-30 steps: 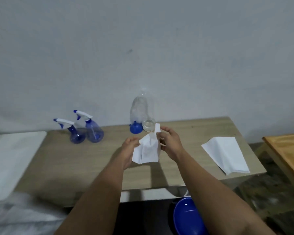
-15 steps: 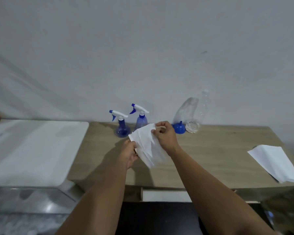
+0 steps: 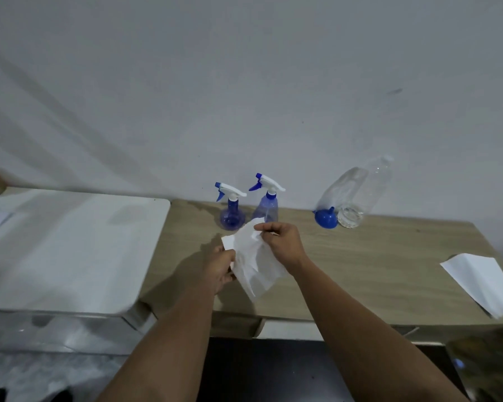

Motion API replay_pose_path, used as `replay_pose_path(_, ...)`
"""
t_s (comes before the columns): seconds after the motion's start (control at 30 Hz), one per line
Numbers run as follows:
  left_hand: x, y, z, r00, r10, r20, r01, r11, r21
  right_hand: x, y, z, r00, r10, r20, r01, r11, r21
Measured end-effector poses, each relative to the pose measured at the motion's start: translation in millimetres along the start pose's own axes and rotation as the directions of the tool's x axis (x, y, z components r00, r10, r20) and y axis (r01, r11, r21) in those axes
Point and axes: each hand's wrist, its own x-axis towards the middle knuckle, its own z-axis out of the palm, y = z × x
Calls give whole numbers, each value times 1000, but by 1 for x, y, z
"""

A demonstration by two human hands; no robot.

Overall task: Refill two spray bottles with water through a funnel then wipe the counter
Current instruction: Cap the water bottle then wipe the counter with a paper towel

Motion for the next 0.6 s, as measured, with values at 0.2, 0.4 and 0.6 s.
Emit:
replay_pose_path(0.2, 5, 0, -13, 996, -68, 60, 78, 983, -165, 10, -2, 9, 1000, 6, -3, -5, 1000, 13)
replay_pose_path(0.4, 12, 2, -11, 958, -190, 212, 174, 980, 93, 20, -10, 14, 1000, 19, 5, -19, 1000, 12)
replay_pose_path(0.6, 21, 4, -5, 995, -83, 47, 75, 985, 154, 27, -16, 3, 999, 36, -34, -32, 994, 101)
